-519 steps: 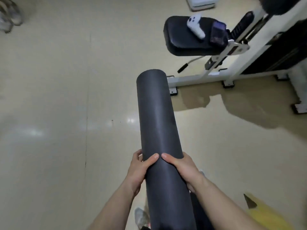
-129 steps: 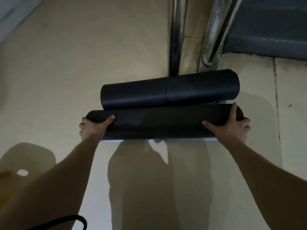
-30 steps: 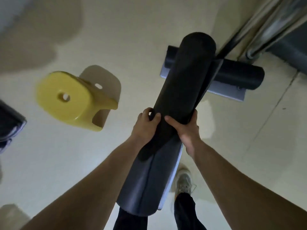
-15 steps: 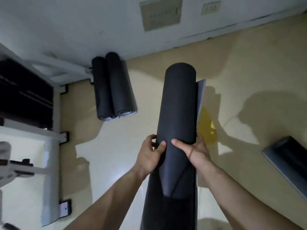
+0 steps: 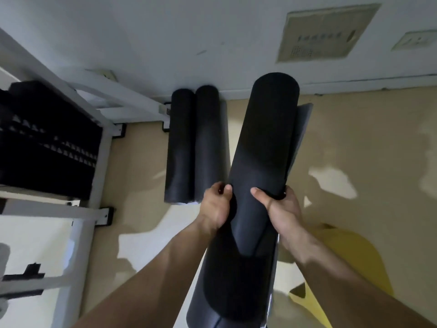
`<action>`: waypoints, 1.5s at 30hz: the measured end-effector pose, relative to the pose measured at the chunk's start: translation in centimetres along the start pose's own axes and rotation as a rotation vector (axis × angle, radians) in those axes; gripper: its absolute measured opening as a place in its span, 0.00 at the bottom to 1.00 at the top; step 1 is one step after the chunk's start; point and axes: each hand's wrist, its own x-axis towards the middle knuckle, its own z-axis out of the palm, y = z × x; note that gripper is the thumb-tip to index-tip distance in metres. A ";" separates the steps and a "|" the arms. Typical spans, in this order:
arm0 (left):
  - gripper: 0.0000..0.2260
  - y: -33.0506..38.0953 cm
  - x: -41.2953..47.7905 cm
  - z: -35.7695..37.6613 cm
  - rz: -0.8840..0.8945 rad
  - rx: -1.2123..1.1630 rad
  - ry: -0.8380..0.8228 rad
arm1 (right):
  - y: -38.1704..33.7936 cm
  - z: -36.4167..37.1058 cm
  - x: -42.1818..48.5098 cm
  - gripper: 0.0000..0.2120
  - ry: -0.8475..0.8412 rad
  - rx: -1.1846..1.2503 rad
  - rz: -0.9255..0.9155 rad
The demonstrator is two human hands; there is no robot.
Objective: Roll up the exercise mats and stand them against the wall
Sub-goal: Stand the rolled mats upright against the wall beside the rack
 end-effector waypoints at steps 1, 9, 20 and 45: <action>0.19 0.9 2.1 -0.2 -0.009 -0.016 -0.031 | -0.9 0.8 2.2 0.31 -0.007 -0.013 0.002; 0.13 3.4 20.8 0.3 -0.096 -0.159 -0.215 | -4.0 7.7 20.2 0.41 -0.043 -0.194 0.044; 0.38 1.3 40.6 4.2 -0.036 0.011 -0.078 | -1.7 14.3 41.5 0.25 -0.137 -0.116 0.124; 0.34 -1.7 45.8 7.0 0.090 0.602 -0.009 | 2.3 17.0 48.8 0.37 -0.233 -0.314 0.156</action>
